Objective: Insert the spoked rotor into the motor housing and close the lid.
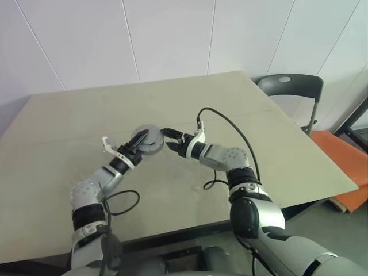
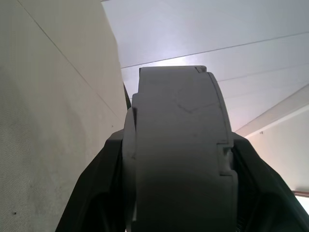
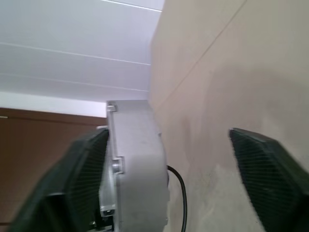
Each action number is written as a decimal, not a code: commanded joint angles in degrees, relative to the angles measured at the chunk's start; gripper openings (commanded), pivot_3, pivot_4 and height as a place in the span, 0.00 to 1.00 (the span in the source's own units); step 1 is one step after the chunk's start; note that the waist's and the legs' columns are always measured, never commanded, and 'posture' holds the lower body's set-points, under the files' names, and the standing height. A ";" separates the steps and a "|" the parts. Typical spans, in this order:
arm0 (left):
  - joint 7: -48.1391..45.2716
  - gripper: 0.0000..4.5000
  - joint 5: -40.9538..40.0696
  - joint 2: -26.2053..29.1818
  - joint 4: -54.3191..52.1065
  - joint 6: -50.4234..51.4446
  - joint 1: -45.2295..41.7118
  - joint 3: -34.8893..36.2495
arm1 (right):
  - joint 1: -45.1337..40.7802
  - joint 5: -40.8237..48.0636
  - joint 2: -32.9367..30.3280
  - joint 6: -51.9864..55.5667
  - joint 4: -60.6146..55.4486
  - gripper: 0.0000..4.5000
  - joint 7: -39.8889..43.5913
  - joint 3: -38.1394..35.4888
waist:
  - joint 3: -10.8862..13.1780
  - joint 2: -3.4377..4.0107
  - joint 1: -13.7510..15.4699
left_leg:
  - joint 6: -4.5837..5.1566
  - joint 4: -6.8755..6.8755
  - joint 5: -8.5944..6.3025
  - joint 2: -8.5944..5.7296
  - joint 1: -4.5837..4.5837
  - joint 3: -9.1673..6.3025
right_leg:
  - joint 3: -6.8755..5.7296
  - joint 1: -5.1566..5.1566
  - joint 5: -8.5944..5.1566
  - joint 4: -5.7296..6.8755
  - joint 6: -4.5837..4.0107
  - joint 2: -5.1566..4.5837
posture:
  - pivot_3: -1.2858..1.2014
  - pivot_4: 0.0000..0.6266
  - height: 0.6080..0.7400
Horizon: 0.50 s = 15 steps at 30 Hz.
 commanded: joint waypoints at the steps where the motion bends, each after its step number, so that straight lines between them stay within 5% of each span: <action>1: 0.32 0.50 -5.04 -0.38 -3.14 -4.14 -2.56 3.36 | -3.74 2.91 2.95 -0.90 1.31 1.00 -1.40 -2.78 | 0.00 0.00 -0.02 | 0.00 0.01 0.00 0.00 -0.01 0.00 | 0.00 0.00 0.00 0.00 0.00 0.00 | 0.52 0.00 1.00; 15: 1.20 0.50 11.42 6.13 8.83 -43.16 -7.62 8.82 | -2.62 0.02 2.24 -9.14 -3.73 1.00 0.12 0.00 | -0.14 -0.24 0.06 | -0.02 0.02 0.01 0.01 -0.01 0.01 | -0.01 0.00 0.01 0.00 -0.02 0.02 | 0.52 0.00 1.00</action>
